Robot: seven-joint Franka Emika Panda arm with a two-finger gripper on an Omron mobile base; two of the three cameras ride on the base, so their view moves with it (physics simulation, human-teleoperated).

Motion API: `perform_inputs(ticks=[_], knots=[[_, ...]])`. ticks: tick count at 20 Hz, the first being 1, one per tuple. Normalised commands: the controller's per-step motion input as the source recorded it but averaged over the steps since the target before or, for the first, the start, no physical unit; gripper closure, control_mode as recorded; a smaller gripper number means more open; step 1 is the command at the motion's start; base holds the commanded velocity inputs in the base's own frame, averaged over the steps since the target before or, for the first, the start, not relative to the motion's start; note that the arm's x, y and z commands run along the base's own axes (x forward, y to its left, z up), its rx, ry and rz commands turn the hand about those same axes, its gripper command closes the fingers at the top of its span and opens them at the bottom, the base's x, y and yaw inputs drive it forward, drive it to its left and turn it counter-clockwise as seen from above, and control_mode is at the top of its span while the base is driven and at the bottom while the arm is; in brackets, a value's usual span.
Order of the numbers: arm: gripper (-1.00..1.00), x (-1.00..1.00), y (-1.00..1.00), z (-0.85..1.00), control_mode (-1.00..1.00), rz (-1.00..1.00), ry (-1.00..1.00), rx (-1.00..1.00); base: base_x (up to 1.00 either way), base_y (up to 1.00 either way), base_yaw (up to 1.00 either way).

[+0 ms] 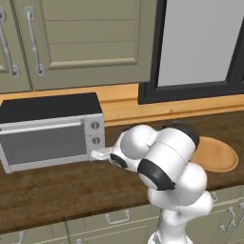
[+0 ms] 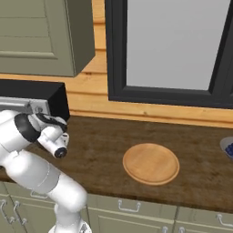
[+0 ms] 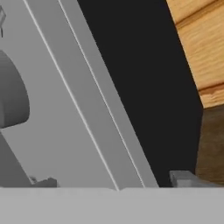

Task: Pick up the kebab skewer and baguette bread, and place them inside the toaster oven. Close the toaster oven door and start by setting the timer.

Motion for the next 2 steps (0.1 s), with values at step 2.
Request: perform_inputs(ticks=[2], knots=[[1.0, -0.16, 1.0, -0.02, -1.0, -0.24, -0.09, -0.45, 0.0, 0.0, 0.0]])
